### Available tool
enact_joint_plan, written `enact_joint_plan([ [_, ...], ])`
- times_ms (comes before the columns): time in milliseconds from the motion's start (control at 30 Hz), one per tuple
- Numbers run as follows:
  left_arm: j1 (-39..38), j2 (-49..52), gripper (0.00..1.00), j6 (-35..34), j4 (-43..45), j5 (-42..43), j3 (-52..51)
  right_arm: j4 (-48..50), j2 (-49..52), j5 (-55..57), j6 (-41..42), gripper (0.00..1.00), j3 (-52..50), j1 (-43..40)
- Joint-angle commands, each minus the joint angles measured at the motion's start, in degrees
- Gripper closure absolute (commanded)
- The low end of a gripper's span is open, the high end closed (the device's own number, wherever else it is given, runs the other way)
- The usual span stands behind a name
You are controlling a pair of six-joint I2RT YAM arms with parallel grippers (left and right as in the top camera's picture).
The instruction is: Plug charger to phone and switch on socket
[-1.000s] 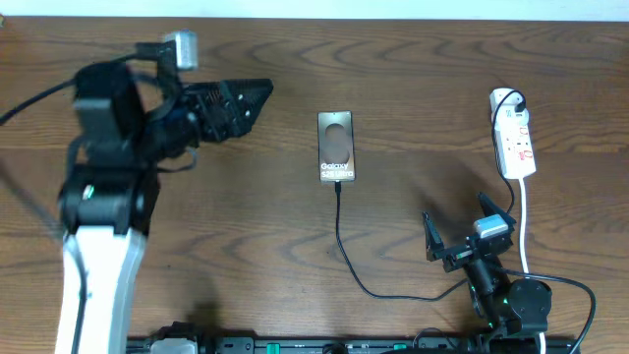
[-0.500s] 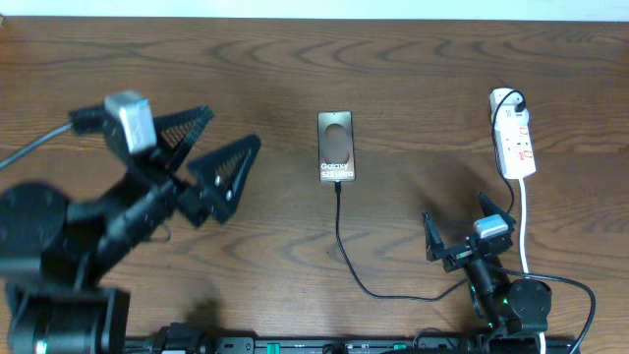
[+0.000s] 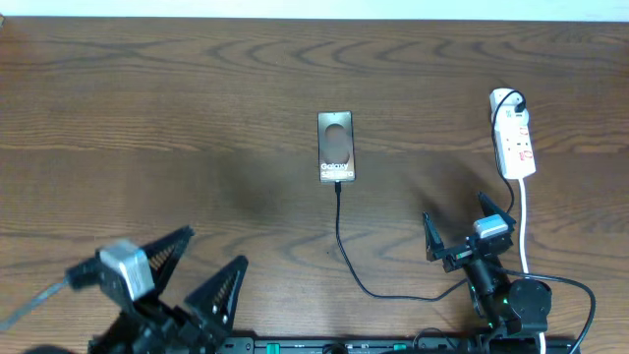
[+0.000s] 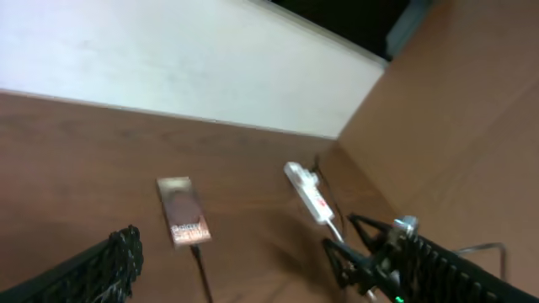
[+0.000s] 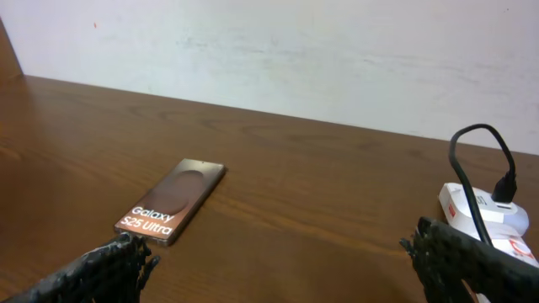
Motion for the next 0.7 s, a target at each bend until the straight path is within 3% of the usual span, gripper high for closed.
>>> enact_joint_plan([
  [0,0.17,-7.23,0.02,1.44,0.02,-6.64,-7.76,-0.31,-0.33,-0.35,-0.74,0.01,-0.07,-0.2],
  [167,0.17,-15.5,0.02,1.42,1.09,-11.41,-18.36,-0.31,-0.33,-0.35,-0.74,0.01,-0.07,-0.2],
  [333,0.15,-19.23,0.02,1.42,11.98,-18.97,-28.65,-0.31,-0.33,-0.35,-0.74,0.01,-0.07,-0.2],
  [433,0.13,-19.43,0.02,1.44,23.98,-23.96,-34.51,-0.31,-0.33,-0.35,-0.74,0.01,-0.07,-0.2],
  [533,0.13,-19.43,0.02,1.57,42.8,-29.53,-42.07,-0.31,-0.33,-0.37,-0.74,0.01,-0.07,-0.2],
  [667,0.13,-19.43,0.02,5.92,61.51,-30.16,-50.49,-0.31,-0.33,-0.35,-0.74,0.01,-0.07,-0.2],
])
